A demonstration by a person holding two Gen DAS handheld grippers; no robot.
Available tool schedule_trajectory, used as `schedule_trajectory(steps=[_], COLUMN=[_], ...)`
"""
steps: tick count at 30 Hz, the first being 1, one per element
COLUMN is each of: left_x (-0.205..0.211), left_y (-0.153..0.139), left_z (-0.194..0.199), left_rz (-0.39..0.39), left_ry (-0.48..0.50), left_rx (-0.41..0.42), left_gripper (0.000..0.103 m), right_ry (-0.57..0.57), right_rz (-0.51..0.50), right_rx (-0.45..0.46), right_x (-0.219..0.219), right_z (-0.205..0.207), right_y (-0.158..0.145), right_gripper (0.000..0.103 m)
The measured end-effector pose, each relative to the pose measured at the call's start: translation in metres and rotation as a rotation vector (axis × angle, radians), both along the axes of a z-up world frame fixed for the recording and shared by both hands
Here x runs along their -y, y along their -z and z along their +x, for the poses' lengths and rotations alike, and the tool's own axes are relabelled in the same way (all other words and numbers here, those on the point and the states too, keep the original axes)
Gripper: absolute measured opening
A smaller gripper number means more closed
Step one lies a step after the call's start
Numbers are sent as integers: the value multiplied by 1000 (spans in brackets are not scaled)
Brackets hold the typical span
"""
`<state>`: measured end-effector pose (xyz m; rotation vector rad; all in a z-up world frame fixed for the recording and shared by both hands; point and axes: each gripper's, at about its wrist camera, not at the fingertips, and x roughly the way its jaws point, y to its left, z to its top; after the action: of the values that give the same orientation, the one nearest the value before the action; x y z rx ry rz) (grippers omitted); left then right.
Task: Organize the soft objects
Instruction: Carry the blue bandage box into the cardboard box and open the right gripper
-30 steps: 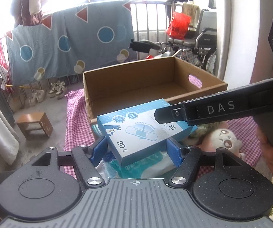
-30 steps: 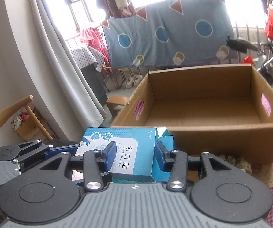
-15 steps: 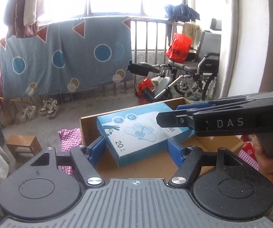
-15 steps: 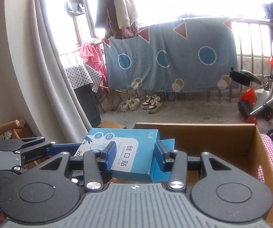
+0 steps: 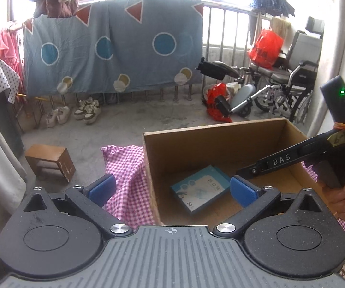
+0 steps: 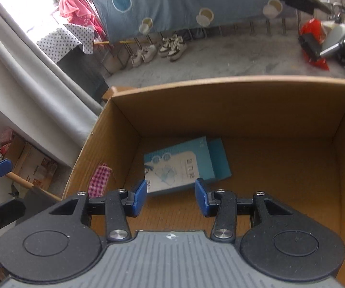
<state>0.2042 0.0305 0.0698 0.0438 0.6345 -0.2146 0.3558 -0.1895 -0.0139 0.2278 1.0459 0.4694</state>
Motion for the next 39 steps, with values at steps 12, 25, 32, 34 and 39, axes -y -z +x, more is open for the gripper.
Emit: schedule_trajectory(steps=[12, 25, 32, 34, 39], left_x=[-55, -93, -92, -90, -89], left_y=[1, 27, 36, 36, 38], left_z=[-68, -71, -75, -75, -77], left_rz=[-58, -173, -170, -171, -173], left_ry=[-134, -184, -167, -162, -165], left_rx=[65, -28, -17, -18, -25], left_gripper=[103, 103, 103, 103, 103], right_ry=[204, 179, 162, 172, 188], right_rz=[29, 180, 205, 255, 336], right_rx=[-417, -526, -541, -545, -538], right_x=[-3, -18, -36, -44, -50], right_z=[88, 62, 74, 83, 92], right_y=[78, 85, 84, 92, 98], right_gripper=[48, 55, 57, 58, 59])
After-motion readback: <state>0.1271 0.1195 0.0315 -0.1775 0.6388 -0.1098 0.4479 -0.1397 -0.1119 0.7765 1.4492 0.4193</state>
